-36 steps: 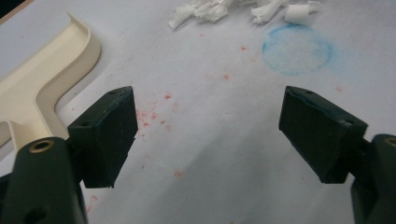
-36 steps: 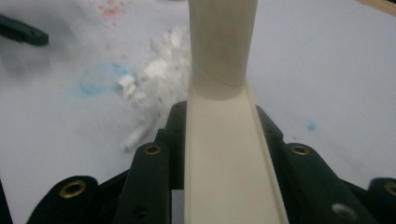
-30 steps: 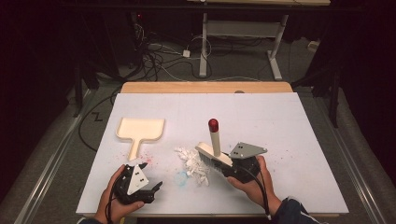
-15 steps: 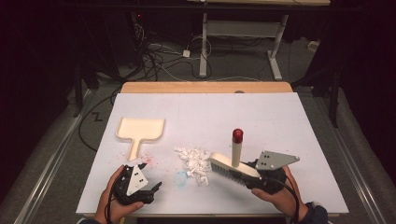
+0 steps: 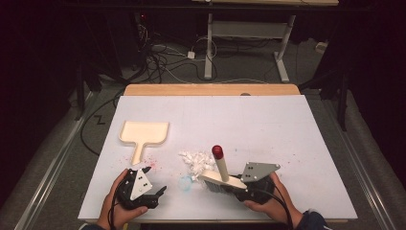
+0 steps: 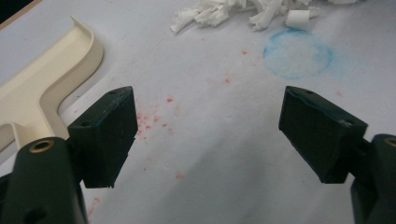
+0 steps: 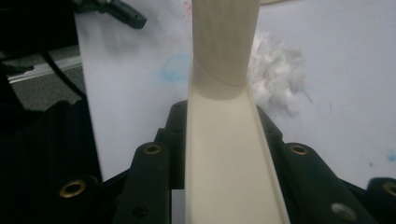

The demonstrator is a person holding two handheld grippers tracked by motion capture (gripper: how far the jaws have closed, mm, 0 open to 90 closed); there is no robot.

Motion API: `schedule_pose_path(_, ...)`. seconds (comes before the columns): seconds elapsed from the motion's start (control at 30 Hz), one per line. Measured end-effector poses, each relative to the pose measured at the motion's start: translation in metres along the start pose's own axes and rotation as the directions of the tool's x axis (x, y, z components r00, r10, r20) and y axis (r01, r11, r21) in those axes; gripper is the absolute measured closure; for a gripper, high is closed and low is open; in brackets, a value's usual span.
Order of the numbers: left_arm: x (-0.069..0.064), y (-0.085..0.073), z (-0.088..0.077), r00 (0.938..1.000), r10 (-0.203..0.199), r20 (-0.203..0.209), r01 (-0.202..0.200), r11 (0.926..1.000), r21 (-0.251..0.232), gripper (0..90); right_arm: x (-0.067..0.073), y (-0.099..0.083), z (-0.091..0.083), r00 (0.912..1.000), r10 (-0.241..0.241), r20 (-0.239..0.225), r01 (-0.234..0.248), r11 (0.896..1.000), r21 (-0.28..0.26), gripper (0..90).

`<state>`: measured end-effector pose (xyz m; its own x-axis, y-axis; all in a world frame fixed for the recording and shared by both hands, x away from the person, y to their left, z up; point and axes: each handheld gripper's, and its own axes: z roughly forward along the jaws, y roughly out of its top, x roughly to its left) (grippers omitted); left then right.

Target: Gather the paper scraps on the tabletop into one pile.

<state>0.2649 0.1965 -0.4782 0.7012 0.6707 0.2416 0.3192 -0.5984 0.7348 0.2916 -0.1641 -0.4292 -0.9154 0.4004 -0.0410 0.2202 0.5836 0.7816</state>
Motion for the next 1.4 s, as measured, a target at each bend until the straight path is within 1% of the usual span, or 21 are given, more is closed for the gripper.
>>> schedule_pose_path(0.07, 0.0, 0.0, 0.001, 1.0, 0.002, 0.002, -0.002, 1.0, 0.002, 18.8, -0.004, 0.004, 0.01, 0.9998, -0.007, 0.021, 0.007, 1.0, -0.004, 67.9)
schedule_pose_path(0.13, 0.0, 0.001, 0.001, 1.0, 0.004, 0.002, -0.004, 1.0, 0.003, 18.8, -0.007, 0.009, 0.019, 0.9997, -0.001, 0.023, 0.001, 1.0, -0.017, 67.9)
schedule_pose_path(0.23, 0.0, 0.001, 0.001, 1.0, 0.006, 0.004, -0.006, 1.0, 0.007, 18.8, -0.01, 0.017, 0.03, 0.9988, -0.027, 0.041, 0.028, 0.999, -0.035, 67.9)
schedule_pose_path(0.27, 0.0, 0.001, 0.002, 1.0, 0.004, 0.005, -0.004, 1.0, 0.005, 18.8, -0.011, 0.019, 0.032, 0.9982, -0.029, 0.053, 0.031, 0.999, -0.044, 67.9)
schedule_pose_path(0.37, -0.001, 0.0, 0.001, 0.9999, 0.007, 0.008, -0.007, 1.0, 0.005, 18.8, -0.014, 0.022, 0.031, 0.9991, -0.013, 0.039, 0.015, 0.998, -0.056, 67.8)
schedule_pose_path(0.47, 0.0, 0.0, 0.001, 1.0, 0.002, 0.005, -0.002, 1.0, 0.003, 18.8, -0.013, 0.022, 0.021, 0.9996, -0.013, 0.024, 0.015, 0.998, -0.063, 67.7)
schedule_pose_path(0.67, 0.0, 0.0, -0.001, 1.0, 0.002, -0.003, -0.002, 1.0, 0.001, 18.8, -0.011, 0.019, -0.011, 0.9997, -0.02, 0.017, 0.022, 0.996, -0.081, 67.6)
schedule_pose_path(0.83, -0.001, 0.0, -0.001, 1.0, 0.002, -0.004, -0.002, 1.0, 0.004, 18.8, -0.015, 0.012, -0.038, 0.9989, 0.001, 0.046, 0.005, 0.992, -0.128, 67.5)
schedule_pose_path(0.9, -0.001, 0.0, -0.001, 1.0, 0.004, -0.005, -0.003, 1.0, 0.006, 18.8, -0.017, 0.009, -0.047, 0.998, 0.012, 0.062, -0.004, 0.991, -0.132, 67.6)
schedule_pose_path(0.97, 0.0, 0.0, -0.001, 1.0, 0.003, -0.006, -0.003, 1.0, 0.004, 18.8, -0.019, 0.005, -0.054, 0.9973, 0.027, 0.068, -0.018, 0.991, -0.135, 67.5)
schedule_pose_path(1.1, 0.0, 0.0, -0.001, 1.0, 0.001, -0.008, -0.001, 1.0, 0.004, 18.8, -0.023, -0.003, -0.066, 0.996, 0.039, 0.081, -0.029, 0.992, -0.122, 67.5)
schedule_pose_path(1.17, 0.0, 0.0, -0.001, 0.9999, 0.009, -0.01, -0.009, 0.9999, 0.012, 18.8, -0.023, -0.007, -0.07, 0.9958, 0.042, 0.081, -0.033, 0.994, -0.105, 67.5)
schedule_pose_path(1.23, 0.0, -0.001, -0.001, 0.9999, 0.008, -0.012, -0.008, 0.9999, 0.012, 18.8, -0.024, -0.011, -0.075, 0.9946, 0.042, 0.095, -0.033, 0.995, -0.096, 67.5)
schedule_pose_path(1.33, 0.0, -0.001, -0.001, 0.9999, 0.01, -0.013, -0.009, 0.9998, 0.016, 18.8, -0.026, -0.018, -0.084, 0.9947, 0.049, 0.091, -0.042, 0.996, -0.076, 67.5)
schedule_pose_path(1.4, -0.001, 0.0, 0.0, 0.9999, 0.01, -0.013, -0.01, 0.9998, 0.016, 18.8, -0.028, -0.024, -0.09, 0.9941, 0.066, 0.086, -0.061, 0.996, -0.066, 67.5)
